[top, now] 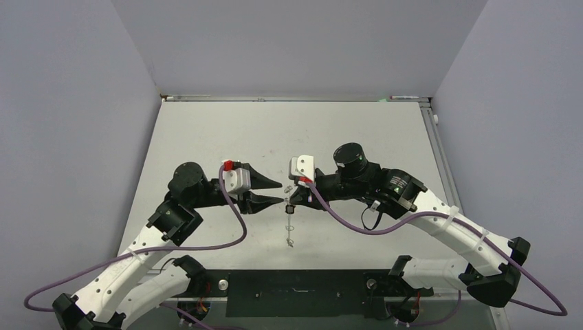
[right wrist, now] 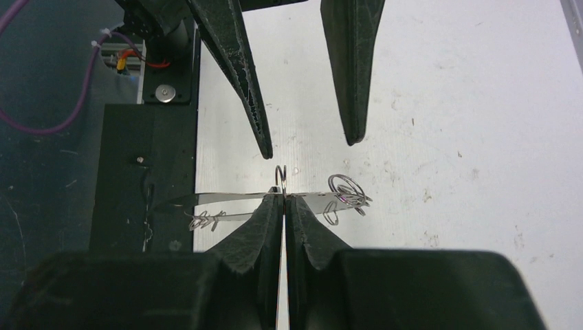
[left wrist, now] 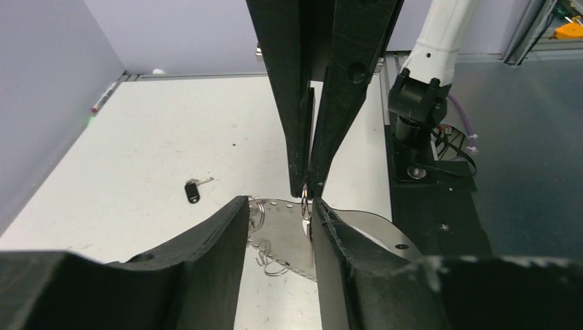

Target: Put the keys on the keyring

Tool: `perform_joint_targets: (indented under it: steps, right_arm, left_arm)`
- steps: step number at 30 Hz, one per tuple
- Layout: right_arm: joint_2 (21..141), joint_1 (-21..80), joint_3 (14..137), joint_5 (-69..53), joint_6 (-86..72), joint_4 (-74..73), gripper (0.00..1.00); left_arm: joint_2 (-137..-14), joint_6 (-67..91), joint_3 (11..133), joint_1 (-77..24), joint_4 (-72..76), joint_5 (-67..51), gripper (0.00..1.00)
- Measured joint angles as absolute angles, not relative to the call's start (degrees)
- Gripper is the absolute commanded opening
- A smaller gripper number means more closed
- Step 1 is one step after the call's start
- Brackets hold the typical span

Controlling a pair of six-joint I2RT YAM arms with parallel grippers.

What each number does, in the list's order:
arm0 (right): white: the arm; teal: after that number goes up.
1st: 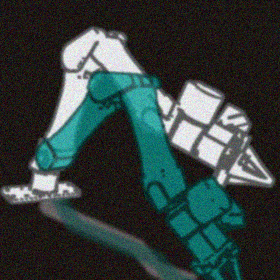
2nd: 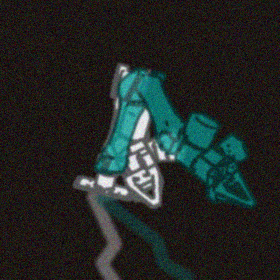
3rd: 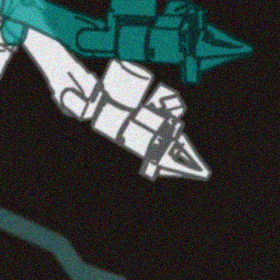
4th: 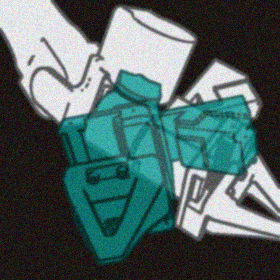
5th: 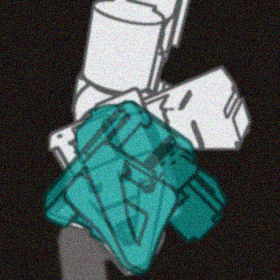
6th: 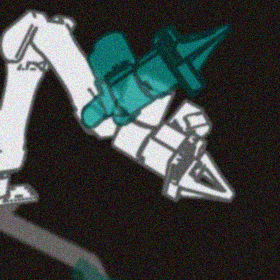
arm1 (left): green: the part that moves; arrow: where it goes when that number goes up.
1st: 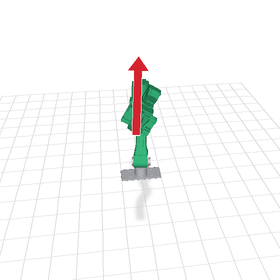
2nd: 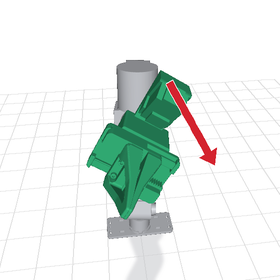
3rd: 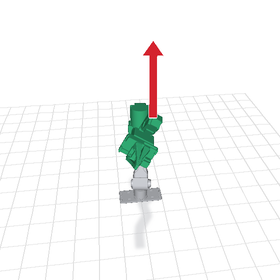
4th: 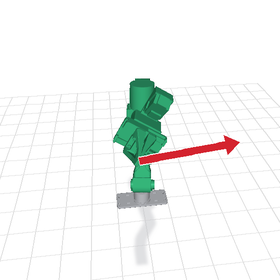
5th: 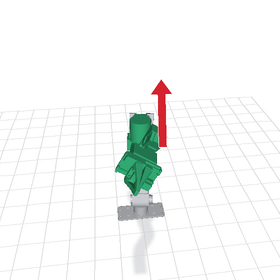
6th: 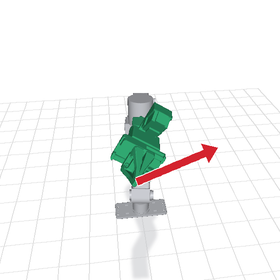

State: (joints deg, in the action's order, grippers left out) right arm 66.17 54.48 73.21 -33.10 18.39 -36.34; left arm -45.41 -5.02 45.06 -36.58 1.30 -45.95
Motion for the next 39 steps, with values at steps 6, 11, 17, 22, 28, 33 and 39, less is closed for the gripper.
perform_joint_targets:
  steps: [6, 11, 17, 22, 28, 33, 39]
  right_arm:
    - [67.3, 54.5, 75.3, -33.0, 19.3, -39.5, 0.05]
    - [67.4, 54.5, 75.4, -33.0, 19.6, -40.4, 0.05]
    - [67.5, 54.5, 75.4, -33.1, 20.1, -40.8, 0.05]
    - [67.9, 54.5, 75.4, -33.4, 20.4, -41.3, 0.05]
    - [68.4, 54.7, 75.5, -33.4, 20.4, -41.7, 0.05]
    - [68.6, 54.8, 75.5, -33.6, 20.5, -41.9, 0.05]
    - [66.7, 54.8, 74.3, -34.3, 19.9, -39.8, 0.06]
  left_arm:
    - [-47.2, -2.8, 45.1, -36.8, 1.5, -49.3, 0.33]
    - [-48.8, -1.7, 45.1, -38.4, 1.7, -50.2, 0.28]
    - [-50.8, -1.6, 45.1, -39.7, 1.7, -50.3, 0.22]
    - [-51.4, -1.7, 45.1, -39.8, 1.5, -50.2, 0.22]
    - [-51.4, -1.6, 45.2, -39.8, 1.4, -50.2, 0.0]
    - [-51.4, -2.3, 45.7, -40.1, 0.6, -50.1, 0.0]
    - [-50.6, -2.9, 46.1, -40.8, 0.4, -49.3, 0.0]
